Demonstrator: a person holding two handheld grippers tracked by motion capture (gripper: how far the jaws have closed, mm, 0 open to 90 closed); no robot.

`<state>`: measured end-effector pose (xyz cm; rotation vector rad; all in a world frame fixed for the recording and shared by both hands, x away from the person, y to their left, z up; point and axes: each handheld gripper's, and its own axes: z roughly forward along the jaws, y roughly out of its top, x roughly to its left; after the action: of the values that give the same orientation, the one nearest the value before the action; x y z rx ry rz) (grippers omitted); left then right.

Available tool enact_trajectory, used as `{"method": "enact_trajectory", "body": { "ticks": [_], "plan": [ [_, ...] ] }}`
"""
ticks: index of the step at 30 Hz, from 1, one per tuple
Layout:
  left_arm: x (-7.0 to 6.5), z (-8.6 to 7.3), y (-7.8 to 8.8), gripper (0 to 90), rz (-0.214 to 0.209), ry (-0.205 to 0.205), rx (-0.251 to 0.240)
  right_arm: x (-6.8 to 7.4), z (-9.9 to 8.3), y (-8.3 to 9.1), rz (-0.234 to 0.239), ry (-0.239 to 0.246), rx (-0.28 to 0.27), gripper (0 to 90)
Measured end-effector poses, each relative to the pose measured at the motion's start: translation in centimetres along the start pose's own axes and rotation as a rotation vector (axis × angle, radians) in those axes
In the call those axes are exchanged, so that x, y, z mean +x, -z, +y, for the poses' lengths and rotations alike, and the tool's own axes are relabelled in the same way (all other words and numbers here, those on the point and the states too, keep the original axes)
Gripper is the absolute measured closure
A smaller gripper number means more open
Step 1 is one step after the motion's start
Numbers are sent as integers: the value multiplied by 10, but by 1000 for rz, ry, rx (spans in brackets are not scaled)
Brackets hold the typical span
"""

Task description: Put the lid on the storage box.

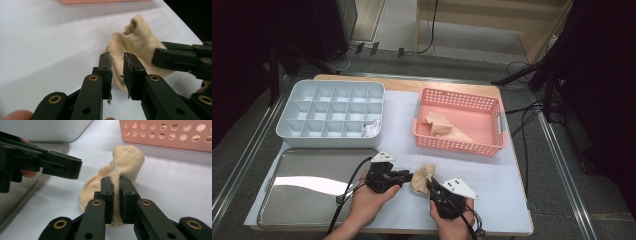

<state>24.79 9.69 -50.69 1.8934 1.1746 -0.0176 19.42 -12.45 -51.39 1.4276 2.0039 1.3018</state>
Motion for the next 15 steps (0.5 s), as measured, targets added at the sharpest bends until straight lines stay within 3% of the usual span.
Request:
{"method": "enact_trajectory", "body": {
  "ticks": [5,9,13,15],
  "plan": [
    [-2,-4,-17,842,-32,-15,91,5,2,-1,3,15,0,831],
    [-3,-3,-22,900,-21,-3,88,9,3,-1,2,36,-2,830],
    [-4,-3,-24,900,-11,-8,86,12,4,-6,17,48,8,829],
    [-2,-4,-24,900,-20,8,84,16,4,-8,13,62,13,828]
  ]
}}
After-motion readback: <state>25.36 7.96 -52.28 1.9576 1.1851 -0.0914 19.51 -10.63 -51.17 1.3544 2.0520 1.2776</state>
